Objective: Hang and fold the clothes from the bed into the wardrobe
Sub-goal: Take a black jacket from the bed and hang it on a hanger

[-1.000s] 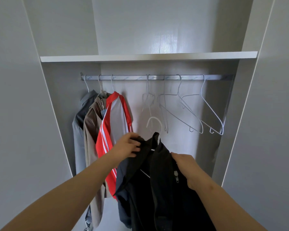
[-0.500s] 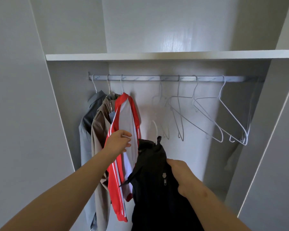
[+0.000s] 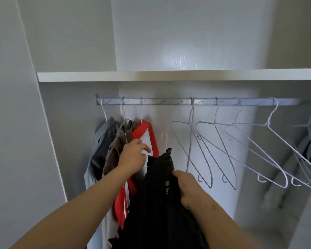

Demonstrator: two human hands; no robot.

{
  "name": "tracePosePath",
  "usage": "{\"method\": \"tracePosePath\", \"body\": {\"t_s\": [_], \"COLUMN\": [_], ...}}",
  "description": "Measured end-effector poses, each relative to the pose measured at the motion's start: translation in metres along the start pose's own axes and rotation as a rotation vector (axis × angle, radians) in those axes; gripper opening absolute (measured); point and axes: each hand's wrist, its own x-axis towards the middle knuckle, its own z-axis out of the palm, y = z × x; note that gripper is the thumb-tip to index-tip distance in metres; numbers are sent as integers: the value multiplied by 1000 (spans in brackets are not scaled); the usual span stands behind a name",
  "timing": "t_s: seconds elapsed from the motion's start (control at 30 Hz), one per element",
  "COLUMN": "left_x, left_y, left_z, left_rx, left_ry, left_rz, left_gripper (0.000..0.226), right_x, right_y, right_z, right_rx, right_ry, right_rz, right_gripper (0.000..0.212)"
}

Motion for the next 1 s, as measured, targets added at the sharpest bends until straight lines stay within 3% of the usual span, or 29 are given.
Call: {"method": "tracePosePath", "body": {"t_s": [0.13, 0.3, 0.47, 0.73, 1.0], "left_x": [24, 48, 60, 63, 63], "left_y": [-22, -49, -60, -72, -64], "left_z": [6, 7, 2, -2, -1], "left_rx": [72, 49, -18, -416, -607], "left_ry": [-142, -87, -189, -214, -360], "left_rz": [12, -24, -61, -186, -192], "left_gripper": [27, 23, 32, 14, 21], "right_x": [19, 33, 44, 85, 123], "right_y": [-27, -57, -88, -124, -131], "right_z": [26, 44, 53, 71, 71], "right_rx": [29, 59, 56, 22, -248], "right_ry": [88, 152, 185, 219, 286], "right_rz": [-57, -149, -242, -311, -318], "right_gripper": [25, 26, 32, 33, 32]}}
